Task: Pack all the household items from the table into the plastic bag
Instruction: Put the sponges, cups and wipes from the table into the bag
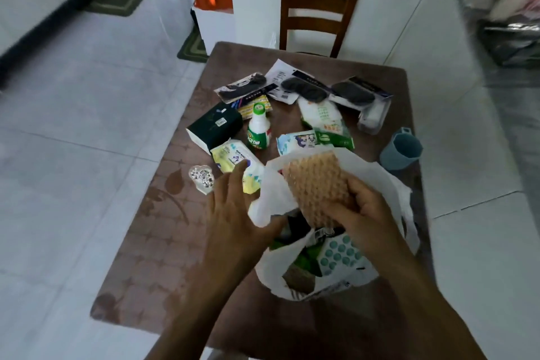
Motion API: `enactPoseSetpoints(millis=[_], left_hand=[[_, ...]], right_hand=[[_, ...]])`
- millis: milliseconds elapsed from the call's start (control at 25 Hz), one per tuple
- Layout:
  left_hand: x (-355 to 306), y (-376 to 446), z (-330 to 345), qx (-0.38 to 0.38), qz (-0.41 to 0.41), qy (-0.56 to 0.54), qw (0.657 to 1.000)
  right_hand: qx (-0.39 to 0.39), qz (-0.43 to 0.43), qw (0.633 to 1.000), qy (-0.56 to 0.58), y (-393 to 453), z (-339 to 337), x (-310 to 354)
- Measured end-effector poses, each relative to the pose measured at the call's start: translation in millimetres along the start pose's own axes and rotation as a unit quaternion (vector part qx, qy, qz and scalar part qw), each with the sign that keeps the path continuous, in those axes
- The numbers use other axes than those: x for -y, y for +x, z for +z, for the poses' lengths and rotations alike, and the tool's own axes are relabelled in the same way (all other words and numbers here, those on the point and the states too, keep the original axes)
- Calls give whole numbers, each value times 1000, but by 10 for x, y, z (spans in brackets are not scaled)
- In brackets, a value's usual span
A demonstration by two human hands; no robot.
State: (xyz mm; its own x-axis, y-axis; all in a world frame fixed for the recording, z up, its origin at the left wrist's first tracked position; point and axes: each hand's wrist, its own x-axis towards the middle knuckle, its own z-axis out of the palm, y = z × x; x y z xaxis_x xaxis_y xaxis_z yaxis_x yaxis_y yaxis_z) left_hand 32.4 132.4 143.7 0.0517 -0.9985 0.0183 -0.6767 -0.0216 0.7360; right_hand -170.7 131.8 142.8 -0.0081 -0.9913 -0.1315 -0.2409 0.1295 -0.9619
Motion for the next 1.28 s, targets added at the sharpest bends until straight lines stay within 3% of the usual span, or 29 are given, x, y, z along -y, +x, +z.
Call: enactPoseSetpoints(millis=[80,160,200,280,360,400,440,520,600,680,760,800,840,920,960,1000,1080,1160,1280], left_hand=[[155,-94,46,-1,-94,-77,993],[202,-203,118,-6,-46,-97,994],[193,-266,162,21,12,-52,998],[211,-405,324,85,109,133,981],[208,-455,466,115,97,323,934],[216,-407,484,109,72,361,924],[220,-348,474,78,57,340,935],[229,-244,332,-57,-28,135,989],[249,-134,132,-135,-153,-128,971],[243,-73,-65,-113,-94,-252,957],[268,-67,-206,-26,31,-248,968],[384,-65,-219,-13,52,-245,968],[528,-23,-234,-27,26,-246,969],[974,222,-151,-90,-73,-176,978],[1186,413,-95,-99,-106,-54,988],[1385,631,-15,-61,-108,96,988],[1696,1050,172,80,-73,299,948],[1911,1386,353,152,-36,347,925],[2170,1590,394,119,-41,255,959]], right_hand=[[85,17,969,-232,-35,17,-231],[107,-5,939,-328,-33,111,-376],[81,-5,945,-317,-39,136,-381],[-20,18,982,-188,-44,82,-364],[-108,53,992,-48,-80,-33,-373],[-128,57,990,-15,-97,-78,-402],[-123,49,991,1,-115,-116,-422],[-51,12,998,-24,-120,-117,-448],[30,-29,990,-137,-94,27,-528],[80,-55,948,-304,0,310,-638],[112,-43,874,-471,81,587,-643],[98,-40,865,-490,114,645,-612],[57,-48,883,-463,141,639,-570],[-40,-60,936,-344,114,496,-478],[-77,-55,947,-307,94,405,-461],[-98,-42,952,-288,68,328,-444],[-95,-15,955,-281,16,262,-441],[-93,-5,955,-280,-19,265,-494],[-114,12,959,-259,-53,281,-577]])
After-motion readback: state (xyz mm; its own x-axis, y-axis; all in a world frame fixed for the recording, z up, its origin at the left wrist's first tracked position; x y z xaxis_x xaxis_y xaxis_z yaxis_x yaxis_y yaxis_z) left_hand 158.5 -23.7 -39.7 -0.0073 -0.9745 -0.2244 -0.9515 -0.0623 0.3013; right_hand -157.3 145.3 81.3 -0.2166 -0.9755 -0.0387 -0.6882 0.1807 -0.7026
